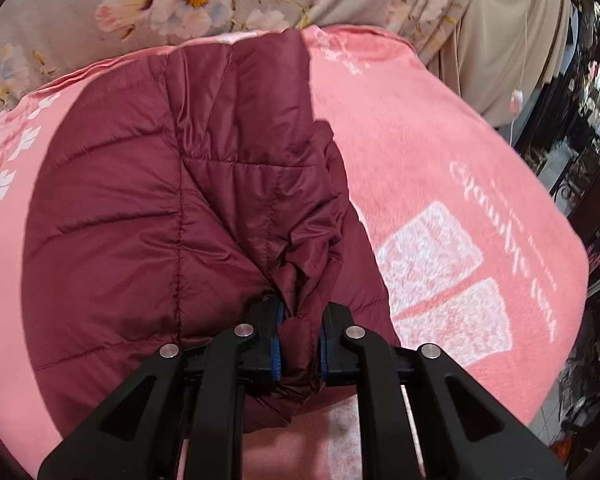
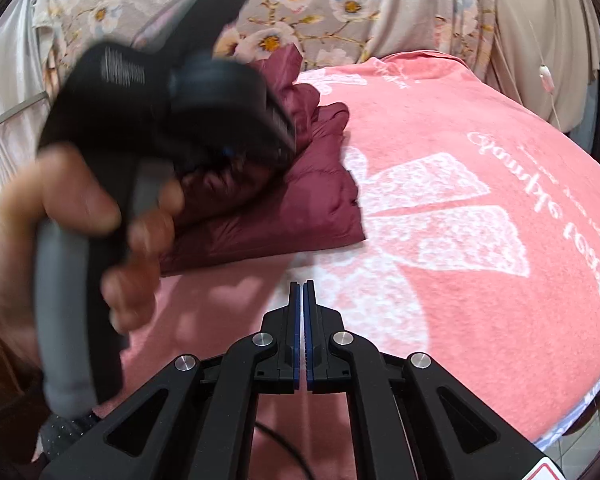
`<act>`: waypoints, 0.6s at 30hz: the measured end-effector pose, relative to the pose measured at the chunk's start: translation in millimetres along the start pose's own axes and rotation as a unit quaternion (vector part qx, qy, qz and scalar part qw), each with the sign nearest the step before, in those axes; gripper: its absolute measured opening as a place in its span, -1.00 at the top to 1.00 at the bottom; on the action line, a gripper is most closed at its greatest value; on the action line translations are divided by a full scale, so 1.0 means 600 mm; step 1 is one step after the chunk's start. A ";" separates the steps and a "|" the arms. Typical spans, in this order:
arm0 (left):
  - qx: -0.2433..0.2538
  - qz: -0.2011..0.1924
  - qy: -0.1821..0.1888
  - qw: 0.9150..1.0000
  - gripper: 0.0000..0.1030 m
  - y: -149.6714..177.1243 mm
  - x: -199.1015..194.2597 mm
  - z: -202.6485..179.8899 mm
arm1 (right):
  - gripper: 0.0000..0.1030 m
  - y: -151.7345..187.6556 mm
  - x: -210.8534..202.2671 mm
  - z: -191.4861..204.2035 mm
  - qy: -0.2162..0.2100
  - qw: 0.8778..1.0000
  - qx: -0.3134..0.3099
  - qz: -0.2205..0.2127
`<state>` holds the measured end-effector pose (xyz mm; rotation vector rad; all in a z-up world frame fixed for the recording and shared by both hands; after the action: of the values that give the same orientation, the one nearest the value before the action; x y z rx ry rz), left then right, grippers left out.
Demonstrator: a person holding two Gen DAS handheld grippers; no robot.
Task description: Fold large clothes
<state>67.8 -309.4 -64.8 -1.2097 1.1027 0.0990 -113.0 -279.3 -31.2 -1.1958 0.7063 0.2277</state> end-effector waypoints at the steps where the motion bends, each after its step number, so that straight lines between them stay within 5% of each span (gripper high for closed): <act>1: 0.002 0.003 -0.001 1.000 0.73 0.005 0.006 -0.004 | 0.88 -0.005 -0.001 -0.003 0.001 1.000 0.001 -0.003; 3: 0.000 0.002 0.004 1.000 0.65 0.008 0.006 -0.007 | 0.84 -0.024 0.007 -0.014 0.001 1.000 0.002 -0.009; 5: -0.011 0.001 0.025 1.000 0.33 0.005 -0.007 -0.001 | 0.74 -0.037 0.007 -0.018 -0.004 1.000 0.008 -0.019; 7: -0.037 -0.003 0.058 0.998 0.03 -0.004 -0.033 0.011 | 0.29 -0.057 0.004 -0.017 -0.012 0.999 0.008 -0.036; 11: -0.059 -0.078 0.089 0.991 -0.44 -0.025 -0.144 0.047 | -0.09 -0.089 -0.004 0.000 -0.035 0.996 -0.003 -0.077; 14: -0.073 -0.136 0.061 0.986 -0.53 -0.045 -0.210 0.089 | -0.18 -0.111 0.005 0.020 -0.060 0.994 0.000 -0.095; 18: -0.115 -0.185 -0.046 0.975 -0.53 -0.061 -0.256 0.184 | -0.21 -0.136 0.058 0.026 -0.090 0.992 0.040 -0.077</act>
<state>79.5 -166.2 63.7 -1.5846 0.7845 -0.0030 -37.9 -302.6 13.3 -1.1310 0.4604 0.1746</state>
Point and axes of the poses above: each gripper's, at about its wrist camera, not at the fingertips, and x roughly the way its jaws point, z to its left, y to its underside, the point moved 1 cm from there along x, roughly the way its jaws point, and after that the axes turned 8 degrees about -z, right-handed, at the moved point
